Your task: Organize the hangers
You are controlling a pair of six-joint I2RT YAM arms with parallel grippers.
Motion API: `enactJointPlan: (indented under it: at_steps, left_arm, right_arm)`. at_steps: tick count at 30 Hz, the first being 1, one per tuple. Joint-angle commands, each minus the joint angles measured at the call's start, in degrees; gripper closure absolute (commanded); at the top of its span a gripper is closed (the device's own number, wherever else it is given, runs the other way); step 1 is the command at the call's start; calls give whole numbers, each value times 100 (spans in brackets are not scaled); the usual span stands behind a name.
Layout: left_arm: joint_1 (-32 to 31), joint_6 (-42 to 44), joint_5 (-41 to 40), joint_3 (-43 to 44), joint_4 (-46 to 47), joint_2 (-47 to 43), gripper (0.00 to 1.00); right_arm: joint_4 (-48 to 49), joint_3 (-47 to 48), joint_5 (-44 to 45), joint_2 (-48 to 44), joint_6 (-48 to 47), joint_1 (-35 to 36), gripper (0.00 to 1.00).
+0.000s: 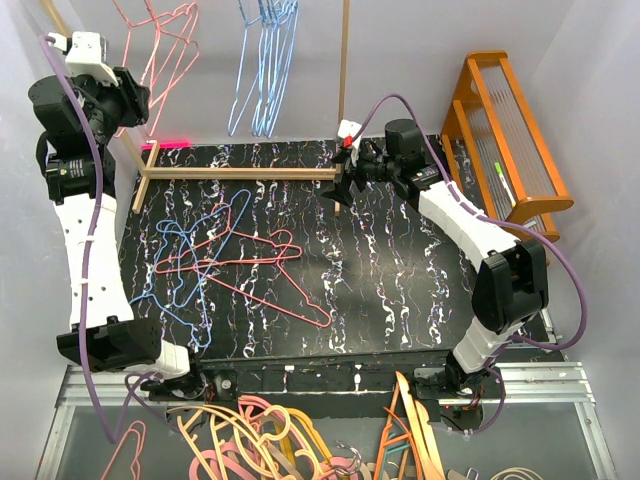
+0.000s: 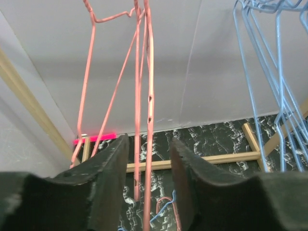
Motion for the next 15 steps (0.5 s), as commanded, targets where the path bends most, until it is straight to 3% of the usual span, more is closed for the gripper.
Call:
enactJointPlan:
  at_steps: [1,4,7,11,15]
  left_arm:
    - [-5,317,-31,-32,-356,-299,45]
    - [-3,1010,-582,-13,-1347,-364,25]
    - [77,1735,-810,73,-3074,-368,5]
    - [218,2125,-32,-223,-5136,-364,3]
    - [811,1602,471,-918,-5679,-531,3]
  right_arm:
    - [-42,17,-117,-105,-154,42,1]
    - [-381,-47,-167,18,-616,184,2]
    - [-722,14,-191,248,-847,433,2]
    - [-226,-61,-377,436,-382,647,2]
    - [-119,194,-485,852,-134,774,2]
